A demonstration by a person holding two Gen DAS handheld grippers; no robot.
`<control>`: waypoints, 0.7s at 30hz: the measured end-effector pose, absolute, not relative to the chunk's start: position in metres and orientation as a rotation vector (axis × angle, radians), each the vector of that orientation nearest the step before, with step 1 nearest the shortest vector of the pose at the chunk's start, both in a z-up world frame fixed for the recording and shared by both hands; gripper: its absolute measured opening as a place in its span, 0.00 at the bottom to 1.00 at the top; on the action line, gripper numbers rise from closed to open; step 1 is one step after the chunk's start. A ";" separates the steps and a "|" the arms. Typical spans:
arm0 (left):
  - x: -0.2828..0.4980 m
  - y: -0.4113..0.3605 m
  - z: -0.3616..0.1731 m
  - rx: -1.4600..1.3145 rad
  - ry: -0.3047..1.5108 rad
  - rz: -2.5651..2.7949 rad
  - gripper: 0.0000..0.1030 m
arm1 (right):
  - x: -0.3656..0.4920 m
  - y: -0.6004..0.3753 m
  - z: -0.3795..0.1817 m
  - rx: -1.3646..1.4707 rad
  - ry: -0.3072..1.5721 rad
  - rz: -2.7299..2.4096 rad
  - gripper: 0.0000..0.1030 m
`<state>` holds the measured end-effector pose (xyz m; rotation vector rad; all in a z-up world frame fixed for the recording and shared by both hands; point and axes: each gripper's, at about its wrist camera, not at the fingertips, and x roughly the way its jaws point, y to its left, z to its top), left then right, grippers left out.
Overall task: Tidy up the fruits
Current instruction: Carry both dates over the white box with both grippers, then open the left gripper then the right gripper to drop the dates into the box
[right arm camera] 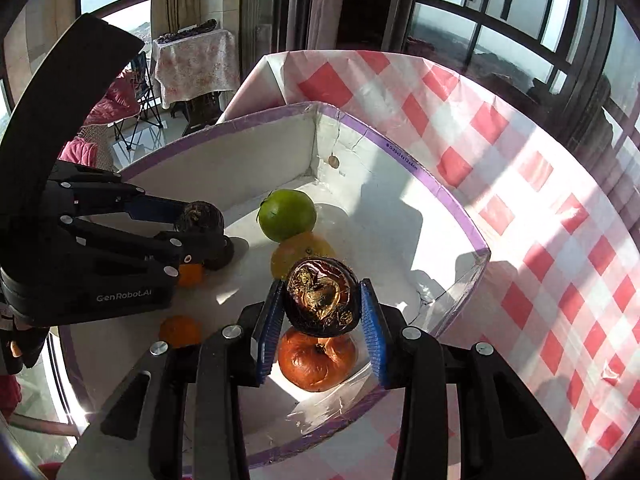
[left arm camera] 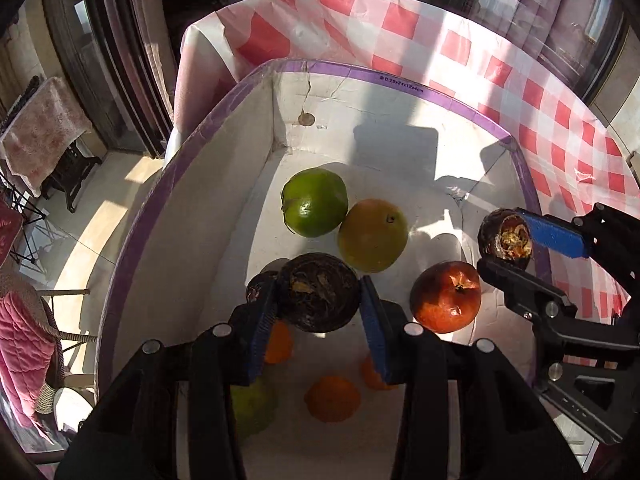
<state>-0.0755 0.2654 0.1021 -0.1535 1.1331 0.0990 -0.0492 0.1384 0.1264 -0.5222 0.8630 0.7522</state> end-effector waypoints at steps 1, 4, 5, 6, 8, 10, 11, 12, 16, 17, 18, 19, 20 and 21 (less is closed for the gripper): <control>-0.073 0.265 0.094 -0.137 1.171 0.097 0.40 | -0.042 0.144 0.119 -0.562 0.894 0.742 0.36; -0.070 0.256 0.075 -0.070 1.255 0.063 0.40 | -0.026 0.157 0.100 -0.667 0.977 0.716 0.36; -0.070 0.252 0.071 -0.055 1.275 0.050 0.40 | -0.022 0.160 0.095 -0.695 0.993 0.709 0.36; -0.071 0.249 0.068 -0.038 1.285 0.044 0.40 | -0.019 0.162 0.092 -0.726 1.007 0.698 0.36; -0.072 0.245 0.069 -0.008 1.272 0.054 0.40 | -0.015 0.165 0.083 -0.779 1.039 0.679 0.36; -0.074 0.244 0.072 0.014 1.256 0.067 0.40 | -0.011 0.168 0.075 -0.834 1.061 0.658 0.36; -0.074 0.243 0.071 0.020 1.257 0.062 0.40 | -0.010 0.169 0.072 -0.861 1.056 0.646 0.36; -0.073 0.242 0.071 0.020 1.260 0.055 0.40 | -0.008 0.170 0.071 -0.869 1.068 0.643 0.36; -0.075 0.243 0.069 0.019 1.267 0.051 0.40 | -0.004 0.173 0.066 -0.890 1.099 0.635 0.36; -0.076 0.244 0.069 0.014 1.269 0.048 0.40 | -0.001 0.173 0.064 -0.897 1.105 0.635 0.36; -0.074 0.244 0.069 0.009 1.274 0.047 0.40 | 0.000 0.175 0.061 -0.906 1.112 0.634 0.36; -0.075 0.245 0.068 0.005 1.282 0.048 0.40 | -0.001 0.176 0.059 -0.915 1.116 0.634 0.36; -0.073 0.243 0.068 0.000 1.288 0.049 0.40 | 0.000 0.177 0.057 -0.925 1.120 0.632 0.36; -0.070 0.245 0.066 -0.004 1.289 0.047 0.40 | 0.000 0.178 0.054 -0.936 1.120 0.627 0.36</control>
